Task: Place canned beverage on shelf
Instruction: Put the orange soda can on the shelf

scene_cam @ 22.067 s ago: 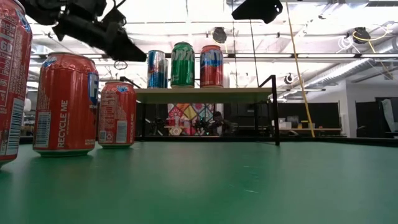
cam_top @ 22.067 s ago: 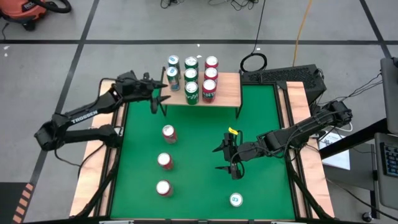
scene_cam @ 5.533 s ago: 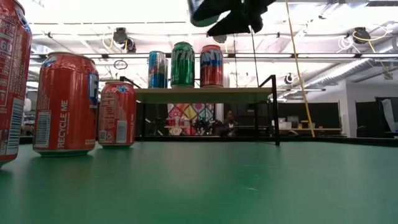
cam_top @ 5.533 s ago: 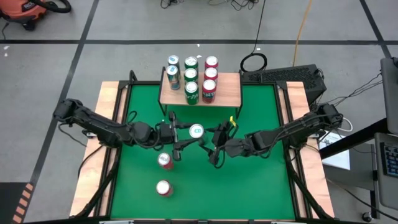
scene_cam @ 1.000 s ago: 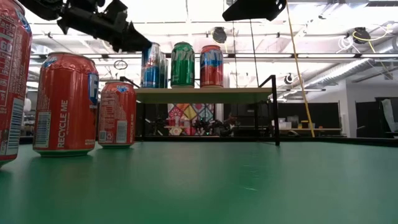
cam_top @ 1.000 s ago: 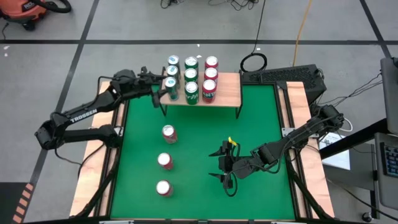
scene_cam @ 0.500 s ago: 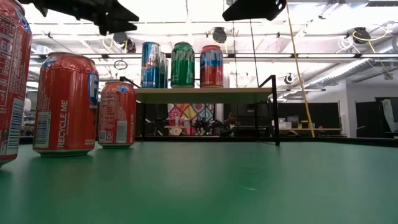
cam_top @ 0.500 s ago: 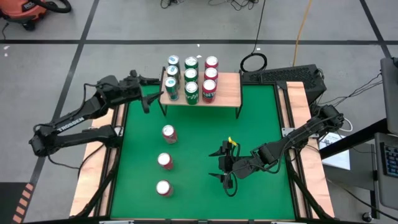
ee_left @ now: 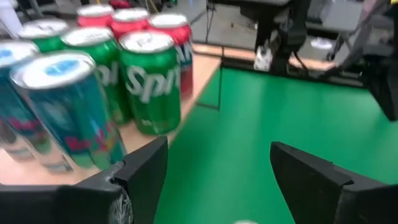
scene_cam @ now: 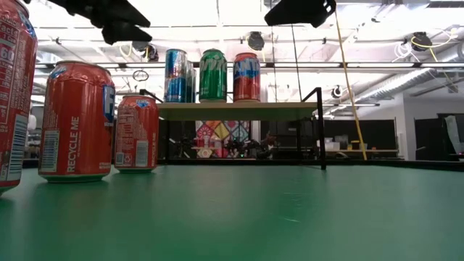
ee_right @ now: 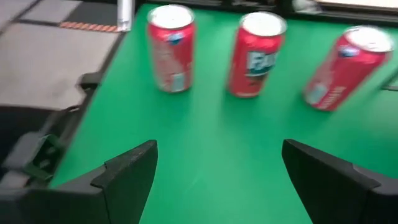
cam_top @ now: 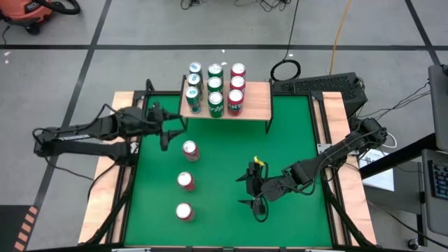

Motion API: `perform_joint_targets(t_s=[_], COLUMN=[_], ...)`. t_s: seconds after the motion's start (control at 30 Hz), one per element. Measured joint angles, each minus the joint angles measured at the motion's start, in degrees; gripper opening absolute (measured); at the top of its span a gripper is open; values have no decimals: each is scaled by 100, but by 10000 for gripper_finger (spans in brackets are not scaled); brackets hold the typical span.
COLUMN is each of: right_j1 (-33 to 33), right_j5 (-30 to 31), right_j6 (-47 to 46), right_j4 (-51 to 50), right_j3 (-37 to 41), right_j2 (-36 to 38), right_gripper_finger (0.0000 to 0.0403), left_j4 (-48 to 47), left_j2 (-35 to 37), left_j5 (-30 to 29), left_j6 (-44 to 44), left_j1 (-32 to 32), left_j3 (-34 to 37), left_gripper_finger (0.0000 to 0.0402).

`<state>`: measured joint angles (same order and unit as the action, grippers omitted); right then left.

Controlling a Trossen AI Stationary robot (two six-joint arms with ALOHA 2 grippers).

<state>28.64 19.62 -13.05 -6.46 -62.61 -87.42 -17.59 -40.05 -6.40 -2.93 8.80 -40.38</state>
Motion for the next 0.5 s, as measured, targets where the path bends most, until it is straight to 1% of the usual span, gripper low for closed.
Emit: perform_joint_targets(t_s=[0.1, 0.27, 0.37, 0.5], right_j1=[4, 2, 2, 2], right_j5=[-345, -367, -356, -354], right_j6=[1, 24, 37, 7], right_j4=[-86, -516, -741, -916], right_j3=[0, 0, 0, 0], right_j2=[0, 0, 0, 0], right_gripper_finger=[336, 336, 336, 336], left_j4=[-262, -432, -704, -1050], left_j2=[-43, -329, -634, -1105], left_j5=[-405, -775, -938, -1341], left_j6=[-148, -423, -578, -792], left_j1=[-488, -1202, -1430, -1521], left_j3=[0, -2, -2, -2], left_gripper_finger=[283, 283, 283, 283])
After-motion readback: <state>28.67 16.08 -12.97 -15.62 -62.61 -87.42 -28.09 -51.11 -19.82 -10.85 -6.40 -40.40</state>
